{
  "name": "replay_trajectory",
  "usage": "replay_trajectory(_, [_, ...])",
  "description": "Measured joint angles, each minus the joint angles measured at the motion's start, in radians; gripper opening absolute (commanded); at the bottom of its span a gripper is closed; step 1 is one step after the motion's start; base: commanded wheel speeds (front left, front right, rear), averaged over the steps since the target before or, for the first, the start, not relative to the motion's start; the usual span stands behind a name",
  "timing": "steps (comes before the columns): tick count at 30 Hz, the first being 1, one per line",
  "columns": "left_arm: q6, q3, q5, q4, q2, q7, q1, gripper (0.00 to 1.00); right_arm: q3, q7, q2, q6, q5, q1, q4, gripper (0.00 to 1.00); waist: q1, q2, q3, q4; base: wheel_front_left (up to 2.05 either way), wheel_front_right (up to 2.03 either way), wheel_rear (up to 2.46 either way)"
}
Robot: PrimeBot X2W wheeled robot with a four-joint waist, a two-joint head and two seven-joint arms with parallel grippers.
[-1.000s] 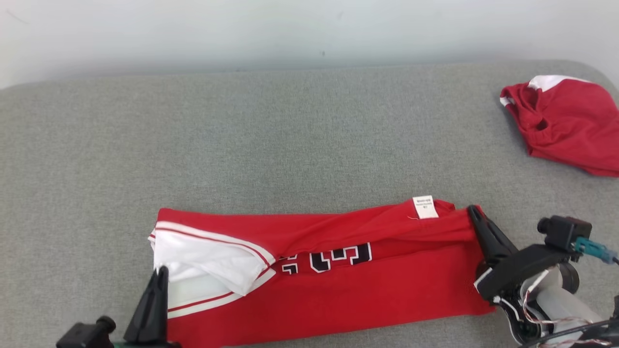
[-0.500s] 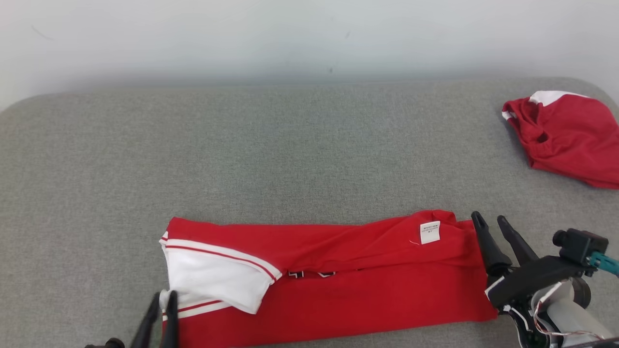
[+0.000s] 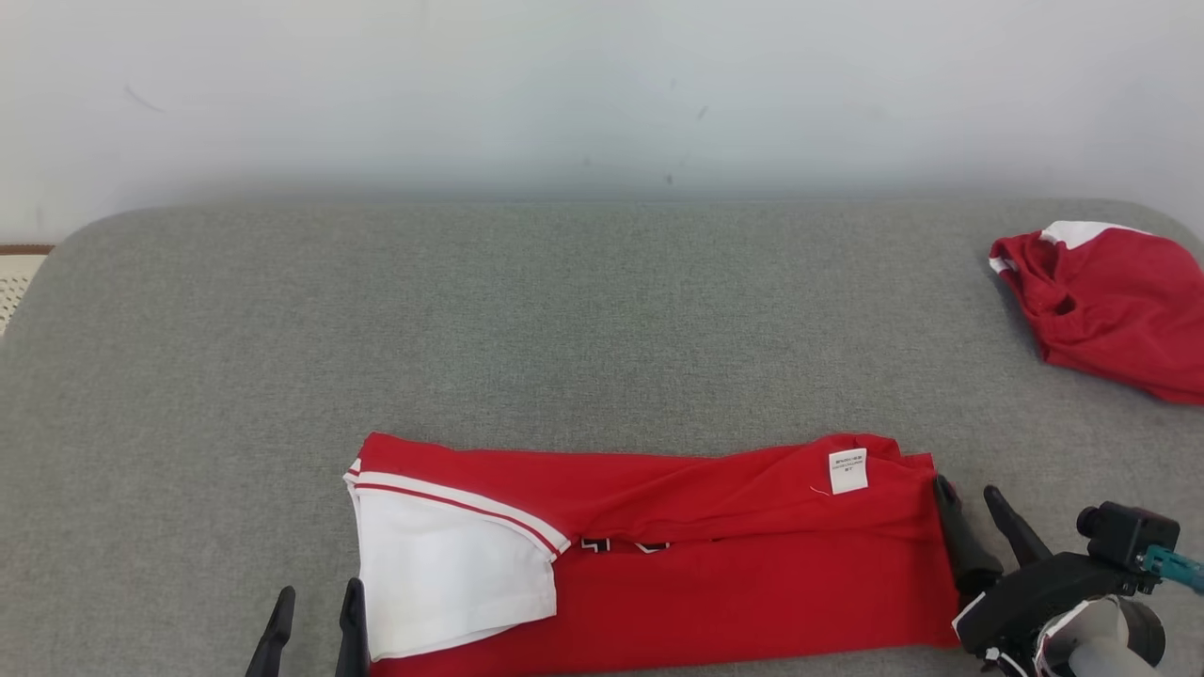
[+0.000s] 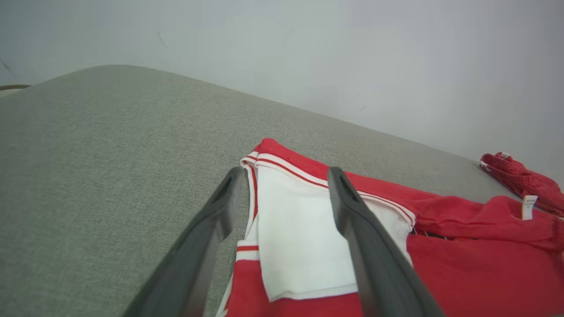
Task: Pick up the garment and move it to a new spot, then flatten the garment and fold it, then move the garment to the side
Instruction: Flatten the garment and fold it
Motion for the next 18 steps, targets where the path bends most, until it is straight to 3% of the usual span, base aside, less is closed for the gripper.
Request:
replay_trajectory(16, [-0.03, 0.032, 0.025, 0.0, -0.021, 0.0, -0.001, 1.0, 0.118, 0.041, 0.053, 0.0, 0.068, -0.095, 0.263, 1.0, 0.0002, 0.0002, 0.003, 0.039, 0.0, 0.0, 0.0])
replay_trajectory(17, [-0.03, 0.033, 0.025, 0.0, -0.022, 0.0, -0.004, 1.0, 0.123, 0.04, 0.055, 0.0, 0.081, -0.1, 0.266, 0.95, 0.0002, 0.0001, 0.005, 0.041, 0.0, 0.0, 0.0])
replay_trajectory(18, [-0.03, 0.034, 0.026, 0.0, -0.022, 0.0, -0.004, 1.0, 0.13, 0.04, 0.056, 0.0, 0.093, -0.107, 0.268, 0.23, 0.0002, 0.0001, 0.007, 0.044, 0.0, 0.0, 0.0])
